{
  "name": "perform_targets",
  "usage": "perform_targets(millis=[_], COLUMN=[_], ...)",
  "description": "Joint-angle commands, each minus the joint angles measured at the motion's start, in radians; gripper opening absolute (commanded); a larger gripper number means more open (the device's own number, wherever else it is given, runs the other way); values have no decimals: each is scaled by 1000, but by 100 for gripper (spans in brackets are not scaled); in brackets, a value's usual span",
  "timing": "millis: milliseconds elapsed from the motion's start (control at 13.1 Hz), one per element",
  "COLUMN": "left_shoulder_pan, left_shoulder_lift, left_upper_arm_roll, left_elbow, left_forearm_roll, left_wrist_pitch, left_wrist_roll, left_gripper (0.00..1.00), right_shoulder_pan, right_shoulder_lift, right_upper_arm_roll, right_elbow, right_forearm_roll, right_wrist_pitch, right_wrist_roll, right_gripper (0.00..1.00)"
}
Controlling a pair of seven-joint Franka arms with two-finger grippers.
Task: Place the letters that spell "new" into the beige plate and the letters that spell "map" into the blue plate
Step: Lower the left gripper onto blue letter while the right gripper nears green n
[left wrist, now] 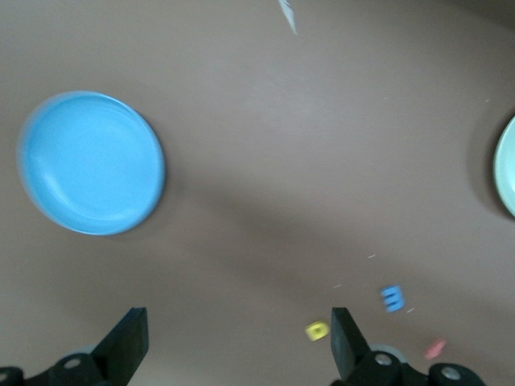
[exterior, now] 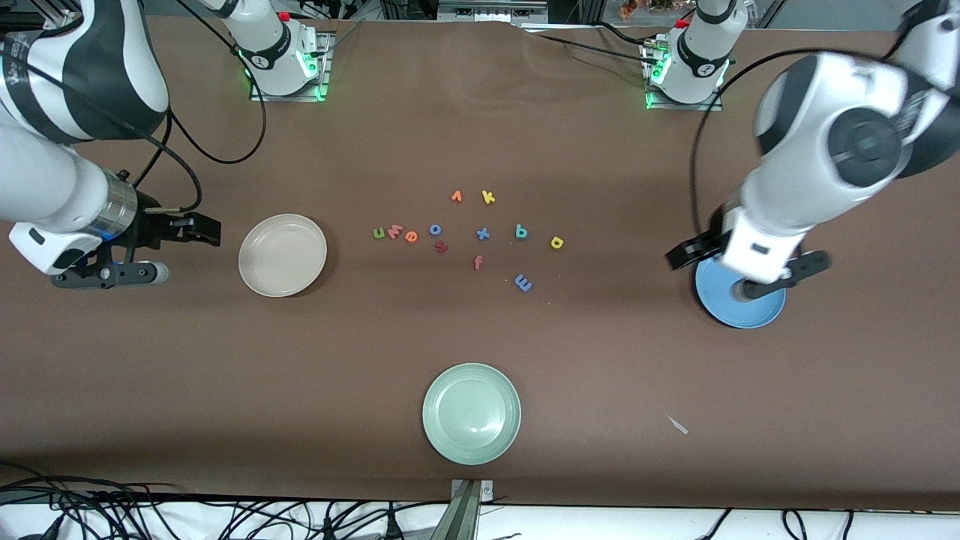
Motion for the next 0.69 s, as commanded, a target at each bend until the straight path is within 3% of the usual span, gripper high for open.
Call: perform_targets(millis=[0,229,610], left_shoulder_pan=[-65,-120,-186], left_shoulder_lift=[78,166,293], left_upper_arm_roll=[11,11,11], left_elbow=[12,9,13], left_forearm_roll=[-16,-20,-52], left_wrist_pitch=[89,210,345], left_wrist_roll=[-161,-314,-370], left_gripper=[100,100,100], right_shoulder_pan=[25,57,117], right_shoulder_lift=[2,8,36], right_upper_arm_roll=[27,29,29], right_elbow=[13,2,-41], right_forearm_roll=[7,13,52], right_wrist_pitch=[-33,-19,45], right_wrist_roll=[-18,-15,104], right_gripper=[100,100,100])
